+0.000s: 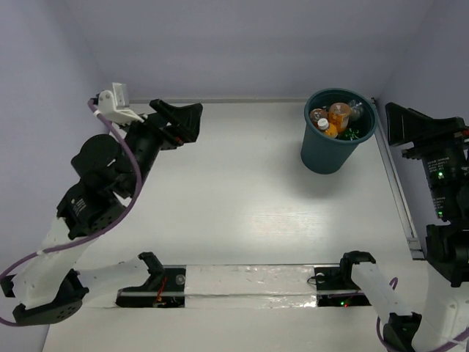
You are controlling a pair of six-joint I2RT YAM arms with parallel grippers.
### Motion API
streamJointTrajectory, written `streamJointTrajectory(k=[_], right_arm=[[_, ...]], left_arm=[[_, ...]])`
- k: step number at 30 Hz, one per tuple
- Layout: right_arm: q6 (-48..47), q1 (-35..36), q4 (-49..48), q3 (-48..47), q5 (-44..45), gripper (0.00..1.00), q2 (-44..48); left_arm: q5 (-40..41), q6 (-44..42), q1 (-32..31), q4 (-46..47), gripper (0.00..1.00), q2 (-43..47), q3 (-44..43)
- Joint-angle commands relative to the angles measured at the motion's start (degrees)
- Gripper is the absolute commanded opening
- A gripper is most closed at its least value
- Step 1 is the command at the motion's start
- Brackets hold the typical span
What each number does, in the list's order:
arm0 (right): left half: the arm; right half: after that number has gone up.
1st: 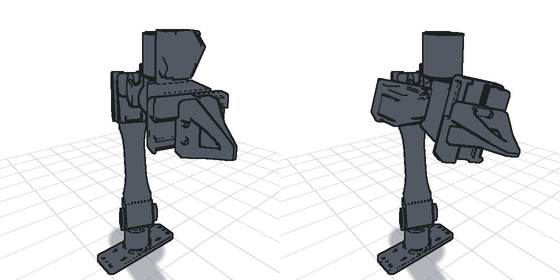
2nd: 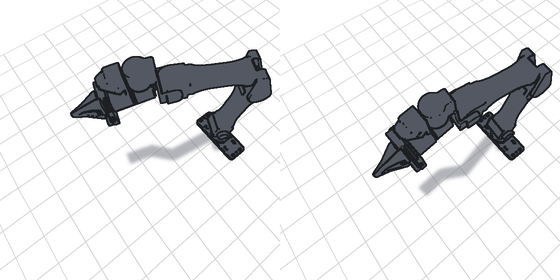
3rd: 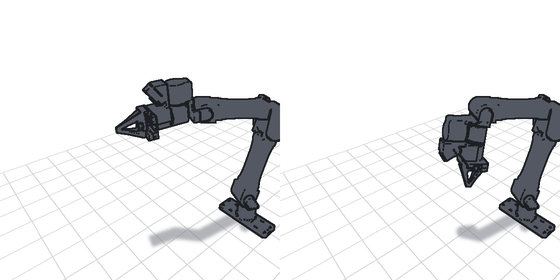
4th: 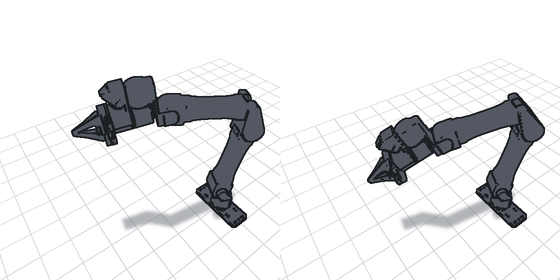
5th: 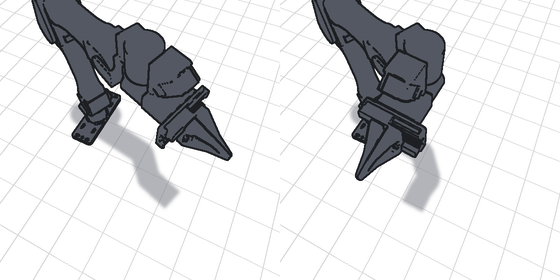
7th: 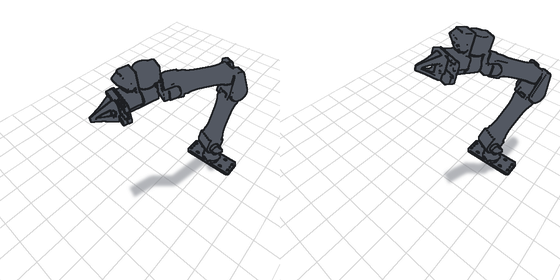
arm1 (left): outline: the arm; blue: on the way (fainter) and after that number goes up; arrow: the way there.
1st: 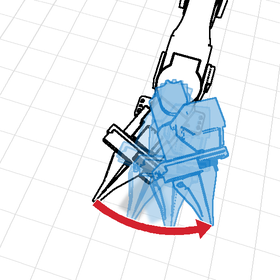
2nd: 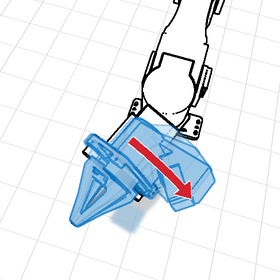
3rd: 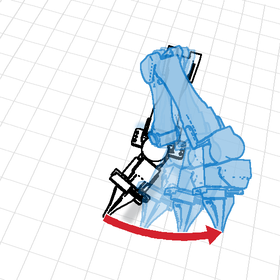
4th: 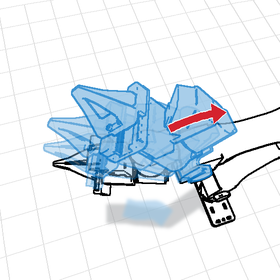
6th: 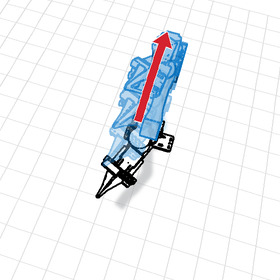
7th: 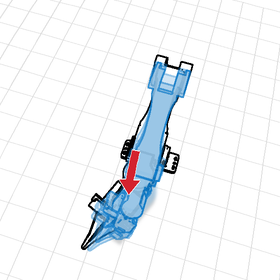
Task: Put the plastic bottles in the bin
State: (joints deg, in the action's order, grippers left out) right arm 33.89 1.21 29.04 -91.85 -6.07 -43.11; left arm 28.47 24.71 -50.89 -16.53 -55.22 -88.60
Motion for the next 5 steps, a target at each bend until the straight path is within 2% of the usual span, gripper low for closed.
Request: streamJointTrajectory(k=[1,5], right_arm=[[-1.19,0.28,-5.74,-0.17,1.58,0.77,0.4],[-1.11,0.28,-6.27,0.27,1.32,0.77,-0.3]], left_arm=[[3.26,-0.45,0.09,-3.4,0.99,1.87,0.27],[3.35,-0.54,0.09,-6.67,0.99,0.12,-2.27]])
